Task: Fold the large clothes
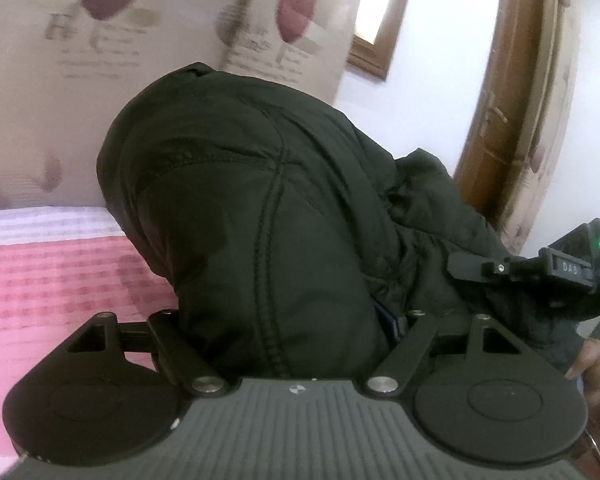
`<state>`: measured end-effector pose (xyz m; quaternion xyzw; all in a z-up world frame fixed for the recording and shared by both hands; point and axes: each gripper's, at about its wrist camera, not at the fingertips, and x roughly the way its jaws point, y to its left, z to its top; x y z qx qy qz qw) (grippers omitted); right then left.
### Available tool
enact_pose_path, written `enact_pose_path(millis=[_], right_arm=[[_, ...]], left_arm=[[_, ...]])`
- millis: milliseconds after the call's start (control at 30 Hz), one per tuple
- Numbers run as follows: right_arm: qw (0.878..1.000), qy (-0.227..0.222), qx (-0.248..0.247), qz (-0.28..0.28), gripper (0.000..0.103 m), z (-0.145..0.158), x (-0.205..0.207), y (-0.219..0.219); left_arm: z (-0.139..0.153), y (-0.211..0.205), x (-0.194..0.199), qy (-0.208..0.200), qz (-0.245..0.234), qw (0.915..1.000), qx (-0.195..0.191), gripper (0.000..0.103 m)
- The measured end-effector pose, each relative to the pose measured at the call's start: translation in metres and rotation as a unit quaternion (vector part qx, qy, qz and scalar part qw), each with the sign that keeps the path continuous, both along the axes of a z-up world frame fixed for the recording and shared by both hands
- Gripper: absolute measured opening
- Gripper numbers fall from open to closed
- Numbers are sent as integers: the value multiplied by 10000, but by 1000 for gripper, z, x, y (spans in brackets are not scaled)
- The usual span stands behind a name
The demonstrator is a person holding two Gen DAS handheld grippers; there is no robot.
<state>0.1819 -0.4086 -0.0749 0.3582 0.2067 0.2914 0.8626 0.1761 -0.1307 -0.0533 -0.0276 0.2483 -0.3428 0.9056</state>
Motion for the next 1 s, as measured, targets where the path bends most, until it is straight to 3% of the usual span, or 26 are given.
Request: enact_pose_path(millis=[400, 1000], right_arm=[[9984, 72, 106, 552, 70, 10, -12, 91], [9963, 458, 115, 717, 70, -9, -19, 125]], left_arm=[[17, 90, -44, 0, 510, 9987, 72, 75], [-8, 135, -58, 273, 699, 9972, 51, 75]])
